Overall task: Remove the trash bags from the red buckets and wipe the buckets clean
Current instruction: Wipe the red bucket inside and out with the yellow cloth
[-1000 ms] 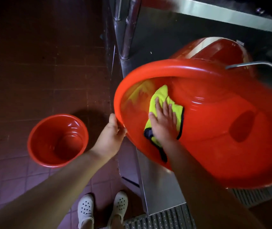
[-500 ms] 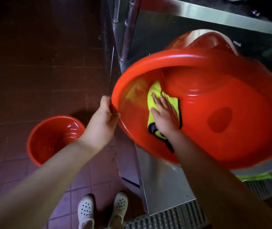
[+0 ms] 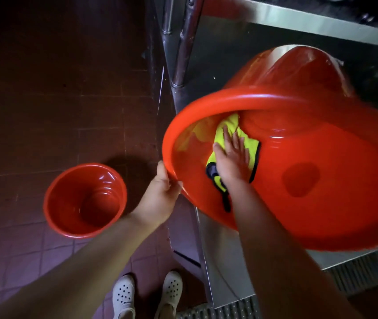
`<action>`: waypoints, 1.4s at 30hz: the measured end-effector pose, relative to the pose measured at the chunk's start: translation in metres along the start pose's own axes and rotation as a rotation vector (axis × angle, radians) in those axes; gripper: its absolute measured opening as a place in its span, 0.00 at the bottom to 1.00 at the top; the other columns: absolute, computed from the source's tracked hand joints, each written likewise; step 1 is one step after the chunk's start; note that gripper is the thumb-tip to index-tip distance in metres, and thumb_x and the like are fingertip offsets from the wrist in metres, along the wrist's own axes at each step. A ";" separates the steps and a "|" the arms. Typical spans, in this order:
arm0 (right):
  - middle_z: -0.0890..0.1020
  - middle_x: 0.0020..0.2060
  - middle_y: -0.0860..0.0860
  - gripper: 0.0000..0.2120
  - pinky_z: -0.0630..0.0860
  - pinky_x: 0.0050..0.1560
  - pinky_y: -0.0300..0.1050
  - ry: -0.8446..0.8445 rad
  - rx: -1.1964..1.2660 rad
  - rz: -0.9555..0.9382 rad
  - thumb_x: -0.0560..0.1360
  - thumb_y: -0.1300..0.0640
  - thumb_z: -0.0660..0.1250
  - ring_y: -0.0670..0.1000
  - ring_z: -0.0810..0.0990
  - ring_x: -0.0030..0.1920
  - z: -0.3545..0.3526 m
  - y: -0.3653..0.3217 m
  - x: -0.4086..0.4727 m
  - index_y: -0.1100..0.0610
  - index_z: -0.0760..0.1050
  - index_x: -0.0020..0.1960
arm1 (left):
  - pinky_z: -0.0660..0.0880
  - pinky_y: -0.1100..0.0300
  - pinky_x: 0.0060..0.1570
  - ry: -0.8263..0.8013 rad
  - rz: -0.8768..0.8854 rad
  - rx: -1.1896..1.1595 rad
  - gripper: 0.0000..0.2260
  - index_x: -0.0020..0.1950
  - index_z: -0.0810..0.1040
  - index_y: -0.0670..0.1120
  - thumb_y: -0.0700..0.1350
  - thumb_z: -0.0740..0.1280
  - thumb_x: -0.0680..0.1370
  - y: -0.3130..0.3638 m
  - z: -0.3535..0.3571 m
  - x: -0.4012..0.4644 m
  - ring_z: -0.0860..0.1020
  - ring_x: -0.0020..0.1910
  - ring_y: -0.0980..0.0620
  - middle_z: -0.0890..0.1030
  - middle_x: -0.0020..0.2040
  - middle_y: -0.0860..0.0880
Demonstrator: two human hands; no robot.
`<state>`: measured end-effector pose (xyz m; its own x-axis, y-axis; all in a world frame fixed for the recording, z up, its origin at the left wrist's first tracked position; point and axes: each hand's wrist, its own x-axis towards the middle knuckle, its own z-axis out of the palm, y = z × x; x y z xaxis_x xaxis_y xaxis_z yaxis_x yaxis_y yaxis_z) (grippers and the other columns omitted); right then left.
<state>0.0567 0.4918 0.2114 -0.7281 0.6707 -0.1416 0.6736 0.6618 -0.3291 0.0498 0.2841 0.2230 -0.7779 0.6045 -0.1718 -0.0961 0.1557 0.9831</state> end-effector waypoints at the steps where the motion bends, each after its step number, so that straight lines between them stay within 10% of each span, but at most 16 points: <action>1: 0.51 0.77 0.47 0.27 0.43 0.74 0.48 0.030 0.038 -0.005 0.79 0.43 0.54 0.49 0.47 0.76 0.005 -0.003 -0.016 0.41 0.49 0.76 | 0.73 0.52 0.59 -0.006 0.024 0.010 0.19 0.57 0.62 0.64 0.41 0.62 0.76 0.002 0.003 -0.001 0.75 0.52 0.54 0.75 0.49 0.53; 7: 0.62 0.74 0.53 0.31 0.53 0.72 0.51 0.177 0.116 -0.180 0.72 0.39 0.50 0.55 0.57 0.75 0.027 -0.019 -0.099 0.46 0.55 0.74 | 0.69 0.71 0.41 0.052 0.045 0.072 0.18 0.59 0.57 0.50 0.34 0.61 0.78 0.013 0.005 0.001 0.72 0.40 0.64 0.73 0.44 0.56; 15: 0.61 0.74 0.53 0.31 0.55 0.72 0.47 0.067 0.043 -0.216 0.72 0.41 0.53 0.53 0.58 0.74 0.000 0.020 -0.025 0.45 0.58 0.74 | 0.66 0.77 0.42 0.059 0.292 0.233 0.14 0.54 0.61 0.49 0.33 0.61 0.78 0.040 -0.021 0.013 0.72 0.39 0.71 0.71 0.41 0.58; 25: 0.49 0.77 0.46 0.26 0.43 0.73 0.47 -0.079 -0.167 -0.065 0.80 0.44 0.51 0.48 0.44 0.76 -0.024 0.050 0.037 0.39 0.46 0.75 | 0.73 0.71 0.51 -0.021 0.140 0.020 0.13 0.56 0.70 0.51 0.34 0.63 0.78 0.017 -0.019 0.015 0.77 0.47 0.67 0.78 0.50 0.52; 33: 0.57 0.76 0.53 0.28 0.50 0.73 0.49 0.130 0.083 -0.102 0.77 0.44 0.53 0.52 0.54 0.76 0.005 0.015 -0.026 0.46 0.54 0.76 | 0.73 0.51 0.56 -0.192 -0.016 -0.134 0.07 0.54 0.71 0.54 0.45 0.60 0.77 -0.011 0.004 -0.001 0.73 0.46 0.56 0.75 0.44 0.52; 42: 0.61 0.74 0.55 0.29 0.59 0.72 0.52 0.133 0.179 -0.366 0.75 0.45 0.55 0.56 0.60 0.73 0.011 0.018 -0.085 0.46 0.55 0.75 | 0.72 0.66 0.52 -0.088 0.095 -0.070 0.06 0.54 0.71 0.53 0.44 0.61 0.78 -0.002 -0.004 -0.003 0.75 0.47 0.64 0.78 0.47 0.57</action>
<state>0.1290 0.4433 0.2073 -0.8845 0.4472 0.1329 0.3322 0.8038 -0.4936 0.0500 0.2792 0.2221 -0.7281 0.6809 -0.0792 -0.0696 0.0415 0.9967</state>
